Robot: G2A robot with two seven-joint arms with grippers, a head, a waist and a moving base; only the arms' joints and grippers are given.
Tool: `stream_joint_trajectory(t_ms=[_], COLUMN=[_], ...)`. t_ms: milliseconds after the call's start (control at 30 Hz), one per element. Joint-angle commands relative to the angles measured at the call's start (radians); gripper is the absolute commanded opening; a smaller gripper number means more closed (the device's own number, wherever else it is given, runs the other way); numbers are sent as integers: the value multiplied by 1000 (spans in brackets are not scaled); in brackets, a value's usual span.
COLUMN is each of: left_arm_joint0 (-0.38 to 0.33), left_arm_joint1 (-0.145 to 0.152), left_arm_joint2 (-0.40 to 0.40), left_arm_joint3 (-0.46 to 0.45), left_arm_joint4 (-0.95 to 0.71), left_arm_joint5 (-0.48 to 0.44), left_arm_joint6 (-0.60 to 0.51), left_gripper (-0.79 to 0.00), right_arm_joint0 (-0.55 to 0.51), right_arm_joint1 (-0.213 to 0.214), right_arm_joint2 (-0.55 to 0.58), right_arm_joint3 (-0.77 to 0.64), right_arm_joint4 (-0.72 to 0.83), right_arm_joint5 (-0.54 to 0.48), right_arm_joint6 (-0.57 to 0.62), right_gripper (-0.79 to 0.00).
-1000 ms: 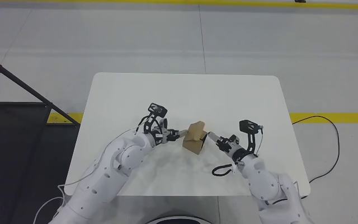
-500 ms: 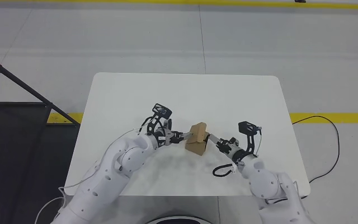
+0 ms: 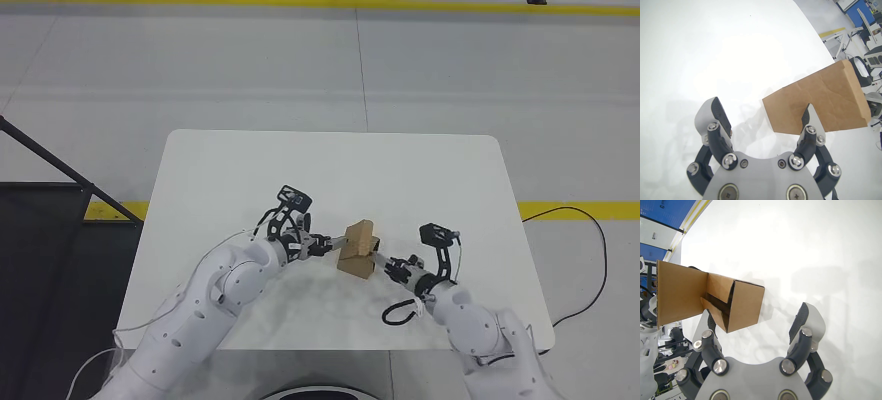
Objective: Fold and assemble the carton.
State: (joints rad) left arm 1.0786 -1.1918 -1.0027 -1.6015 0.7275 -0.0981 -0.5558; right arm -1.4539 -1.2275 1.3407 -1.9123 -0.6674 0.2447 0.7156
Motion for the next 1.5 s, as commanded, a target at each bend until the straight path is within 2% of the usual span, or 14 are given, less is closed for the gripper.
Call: stream_joint_trajectory(t_ms=[0,300,667,1000,1267,1467], left_arm_joint0=[3,11,-26,-36,-37,-40], left_arm_joint1=[0,-4,-22,-30,-34,-39], left_arm_joint2=[-3,1,52,54,51,55], left_arm_joint3=[-4,-31,7,29,35,39], left_arm_joint4=[0,12,33,29,29,31], left_arm_joint5=[0,-10,-3,-3,-6,-8], left_arm_joint6=[1,-1,-15,-14,-17,-21], left_gripper=[0,0,0,0,0,0], right_arm_joint0=[9,64,75,-32,-138,-117], right_arm_joint1=[0,-1,0,13,15,13], right_arm_joint2=[-9,-34,-37,38,127,98], right_arm_joint3=[10,71,90,-3,-63,-61], right_arm_joint4=[-3,2,16,14,98,89], right_arm_joint5=[0,21,11,19,-8,-10], right_arm_joint6=[9,57,45,5,-137,-142], right_gripper=[0,0,0,0,0,0])
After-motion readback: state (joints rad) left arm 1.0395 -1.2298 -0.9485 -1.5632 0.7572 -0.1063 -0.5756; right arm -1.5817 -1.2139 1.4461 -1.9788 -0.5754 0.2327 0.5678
